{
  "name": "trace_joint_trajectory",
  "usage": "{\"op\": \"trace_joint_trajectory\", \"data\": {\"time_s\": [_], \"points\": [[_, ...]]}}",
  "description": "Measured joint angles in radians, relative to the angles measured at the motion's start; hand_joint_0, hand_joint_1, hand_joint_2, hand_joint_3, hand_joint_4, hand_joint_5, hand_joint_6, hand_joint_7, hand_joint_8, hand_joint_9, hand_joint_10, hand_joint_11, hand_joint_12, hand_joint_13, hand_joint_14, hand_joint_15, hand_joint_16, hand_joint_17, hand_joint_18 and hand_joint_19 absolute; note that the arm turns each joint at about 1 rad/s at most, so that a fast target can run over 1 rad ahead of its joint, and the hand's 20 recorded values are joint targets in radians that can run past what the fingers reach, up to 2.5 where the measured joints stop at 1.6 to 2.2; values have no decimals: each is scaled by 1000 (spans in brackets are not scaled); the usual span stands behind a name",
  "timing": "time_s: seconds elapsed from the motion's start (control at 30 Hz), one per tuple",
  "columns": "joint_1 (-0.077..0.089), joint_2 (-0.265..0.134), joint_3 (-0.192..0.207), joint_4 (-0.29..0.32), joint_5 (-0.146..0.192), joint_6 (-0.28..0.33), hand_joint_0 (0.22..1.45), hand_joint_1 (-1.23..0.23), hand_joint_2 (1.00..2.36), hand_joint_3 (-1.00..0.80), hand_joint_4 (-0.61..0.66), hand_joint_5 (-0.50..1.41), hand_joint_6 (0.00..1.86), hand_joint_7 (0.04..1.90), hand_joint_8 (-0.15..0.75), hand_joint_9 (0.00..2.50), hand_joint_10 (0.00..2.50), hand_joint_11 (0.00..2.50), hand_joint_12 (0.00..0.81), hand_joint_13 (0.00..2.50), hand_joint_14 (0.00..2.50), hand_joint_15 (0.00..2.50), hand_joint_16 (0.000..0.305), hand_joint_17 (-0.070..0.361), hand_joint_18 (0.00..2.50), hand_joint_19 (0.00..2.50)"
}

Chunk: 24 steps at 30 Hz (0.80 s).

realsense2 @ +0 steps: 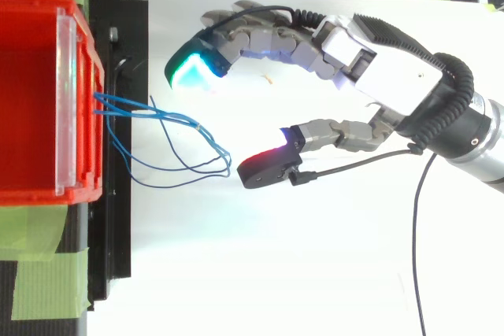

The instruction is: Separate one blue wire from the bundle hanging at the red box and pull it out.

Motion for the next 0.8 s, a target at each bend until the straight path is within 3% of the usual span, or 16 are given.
{"op": "trace_joint_trajectory", "data": {"time_s": [0.4, 0.8], "points": [[-3, 0, 36, 1, 21, 3, 547, -686, 1000, -500, 275, -154, 503, 1096, 275, 500, 5, 182, 344, 288, 5, 146, 55, 124, 110, 178], [-3, 0, 39, 2, 27, 1, 552, -702, 1000, -500, 276, -151, 502, 1096, 273, 503, 5, 183, 342, 298, 5, 156, 54, 122, 124, 196]]}}
